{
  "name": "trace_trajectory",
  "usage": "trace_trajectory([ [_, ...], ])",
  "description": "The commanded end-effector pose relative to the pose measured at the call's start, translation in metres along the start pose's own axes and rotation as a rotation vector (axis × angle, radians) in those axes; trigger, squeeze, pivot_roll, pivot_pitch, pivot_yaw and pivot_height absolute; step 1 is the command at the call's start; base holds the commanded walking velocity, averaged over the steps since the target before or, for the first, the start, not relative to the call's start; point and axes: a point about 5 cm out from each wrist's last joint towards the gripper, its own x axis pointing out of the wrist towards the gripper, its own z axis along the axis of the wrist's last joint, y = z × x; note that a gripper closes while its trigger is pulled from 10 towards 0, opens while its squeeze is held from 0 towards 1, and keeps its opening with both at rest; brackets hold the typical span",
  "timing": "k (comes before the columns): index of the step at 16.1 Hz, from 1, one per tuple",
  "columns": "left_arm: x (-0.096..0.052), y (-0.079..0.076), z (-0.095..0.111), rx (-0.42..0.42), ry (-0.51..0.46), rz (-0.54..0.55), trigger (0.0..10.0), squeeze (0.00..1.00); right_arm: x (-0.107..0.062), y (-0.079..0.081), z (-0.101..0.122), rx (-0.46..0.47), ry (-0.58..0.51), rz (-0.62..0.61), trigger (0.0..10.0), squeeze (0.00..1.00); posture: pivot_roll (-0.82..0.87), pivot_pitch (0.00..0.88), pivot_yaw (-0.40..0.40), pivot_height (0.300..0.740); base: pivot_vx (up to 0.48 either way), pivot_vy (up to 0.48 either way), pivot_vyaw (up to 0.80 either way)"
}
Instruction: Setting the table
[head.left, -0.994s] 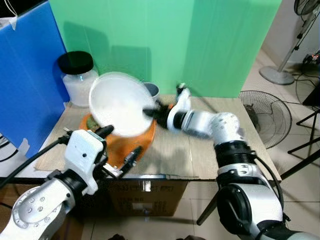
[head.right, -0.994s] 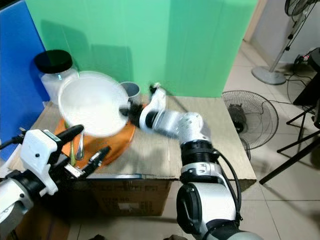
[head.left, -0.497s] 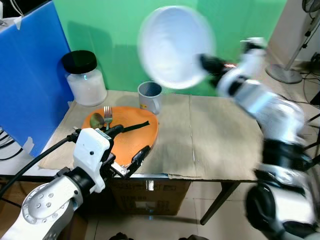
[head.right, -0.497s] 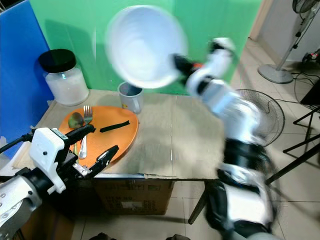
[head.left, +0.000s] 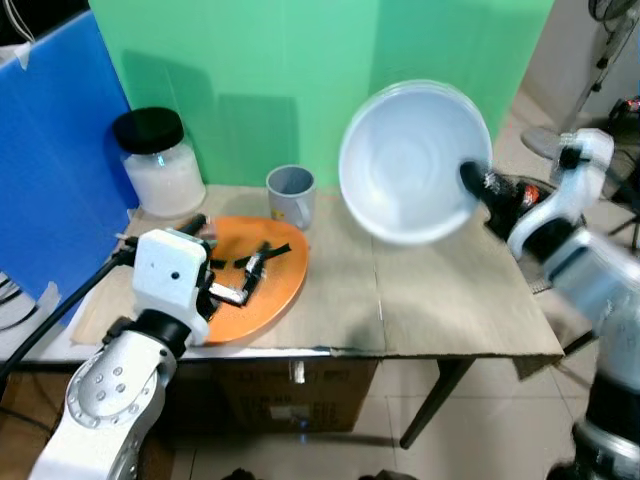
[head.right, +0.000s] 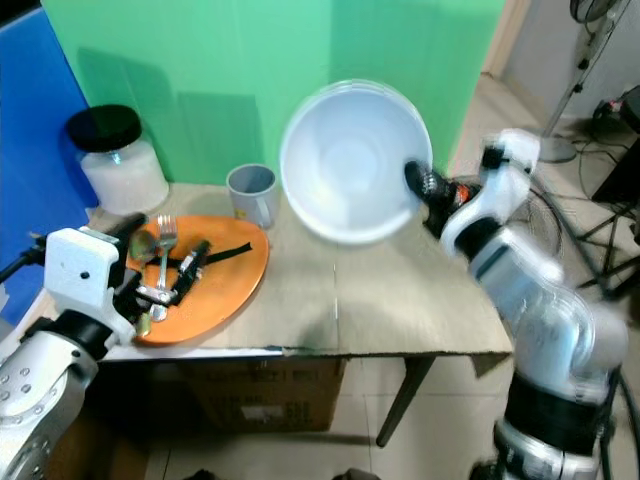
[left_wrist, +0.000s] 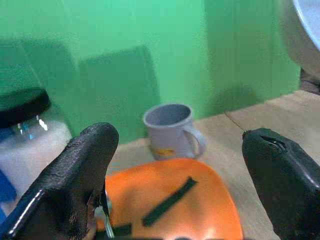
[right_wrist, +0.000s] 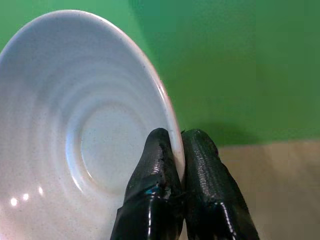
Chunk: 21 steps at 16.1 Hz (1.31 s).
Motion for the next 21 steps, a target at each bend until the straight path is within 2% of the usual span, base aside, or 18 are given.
trace_trajectory([
  [1, 0.002, -0.001, -0.002, -0.005, -0.008, 0.055, 10.0, 0.00, -0.007, 0.001, 0.001, -0.037, -0.053, -0.047, 10.0, 0.00, -0.08, 0.000, 0.016, 0.740, 0.000, 0.000, -0.76],
  [3, 0.001, -0.006, -0.007, -0.011, 0.006, 0.090, 10.0, 0.00, -0.015, 0.003, -0.008, -0.075, -0.094, -0.086, 10.0, 0.00, -0.08, 0.000, 0.011, 0.740, 0.000, 0.000, -0.76],
  [4, 0.001, -0.010, -0.009, 0.010, 0.018, 0.063, 10.0, 0.00, -0.017, 0.002, -0.009, -0.074, -0.108, -0.093, 10.0, 0.00, -0.08, 0.000, 0.009, 0.740, 0.000, 0.000, -0.76],
  [8, 0.003, -0.006, -0.010, -0.006, 0.020, 0.105, 10.0, 0.00, -0.020, -0.003, -0.013, -0.057, -0.114, -0.139, 10.0, 0.00, -0.08, 0.000, 0.012, 0.740, 0.000, 0.000, -0.76],
  [10, 0.003, -0.003, -0.013, -0.038, 0.049, 0.156, 10.0, 0.00, -0.018, 0.000, -0.014, -0.062, -0.124, -0.153, 10.0, 0.00, -0.08, 0.000, 0.009, 0.740, 0.000, 0.000, -0.76],
  [12, 0.002, -0.002, -0.014, -0.035, 0.052, 0.177, 10.0, 0.00, -0.017, 0.000, -0.016, -0.088, -0.144, -0.196, 10.0, 0.00, -0.08, 0.000, 0.006, 0.740, 0.000, 0.000, -0.76],
  [15, -0.003, 0.002, -0.019, 0.004, 0.067, 0.239, 10.0, 0.00, -0.015, 0.004, -0.024, -0.063, -0.102, -0.152, 10.0, 0.00, -0.08, 0.000, 0.001, 0.740, 0.000, 0.000, -0.76],
  [17, -0.004, 0.003, -0.019, -0.037, 0.067, 0.261, 10.0, 0.00, -0.015, 0.004, -0.027, -0.066, -0.080, -0.157, 10.0, 0.00, -0.08, 0.000, -0.001, 0.740, 0.000, 0.000, -0.76],
  [21, -0.001, 0.011, -0.018, -0.023, 0.050, 0.283, 10.0, 0.00, -0.010, 0.001, -0.032, -0.095, -0.047, -0.188, 10.0, 0.00, -0.08, 0.000, -0.006, 0.740, 0.000, 0.000, -0.76],
])
